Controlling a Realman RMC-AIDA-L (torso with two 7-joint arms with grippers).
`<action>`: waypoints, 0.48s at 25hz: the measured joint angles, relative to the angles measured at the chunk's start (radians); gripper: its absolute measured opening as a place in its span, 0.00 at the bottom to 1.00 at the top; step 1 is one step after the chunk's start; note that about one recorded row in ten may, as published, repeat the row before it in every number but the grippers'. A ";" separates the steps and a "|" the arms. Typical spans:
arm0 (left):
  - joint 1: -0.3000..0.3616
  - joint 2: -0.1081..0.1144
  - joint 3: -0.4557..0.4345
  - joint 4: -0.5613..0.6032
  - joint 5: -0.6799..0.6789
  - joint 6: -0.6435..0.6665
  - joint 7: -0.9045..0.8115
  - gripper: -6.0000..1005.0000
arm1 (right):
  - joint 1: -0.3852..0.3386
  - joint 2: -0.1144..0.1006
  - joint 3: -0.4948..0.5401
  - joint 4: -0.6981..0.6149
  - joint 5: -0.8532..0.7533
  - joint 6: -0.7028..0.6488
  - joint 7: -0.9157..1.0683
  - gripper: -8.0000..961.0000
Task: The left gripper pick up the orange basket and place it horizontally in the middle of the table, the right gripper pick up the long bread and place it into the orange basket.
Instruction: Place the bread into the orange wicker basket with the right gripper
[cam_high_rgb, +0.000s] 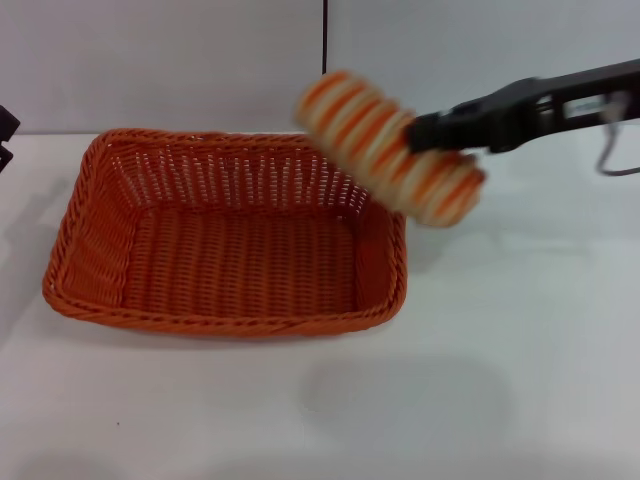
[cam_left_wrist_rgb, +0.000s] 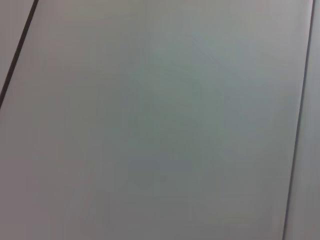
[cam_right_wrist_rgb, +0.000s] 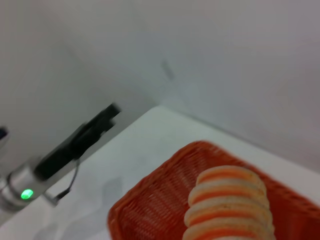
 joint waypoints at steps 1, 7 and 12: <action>0.000 -0.001 0.001 -0.002 0.001 0.000 0.000 0.75 | 0.021 0.000 -0.023 0.032 0.000 0.011 -0.012 0.17; 0.001 -0.002 0.003 -0.023 0.003 0.000 0.000 0.75 | 0.148 -0.004 -0.046 0.272 -0.003 0.045 -0.110 0.14; 0.000 -0.002 0.003 -0.026 0.003 0.000 0.009 0.75 | 0.192 -0.004 -0.052 0.351 0.001 0.074 -0.175 0.13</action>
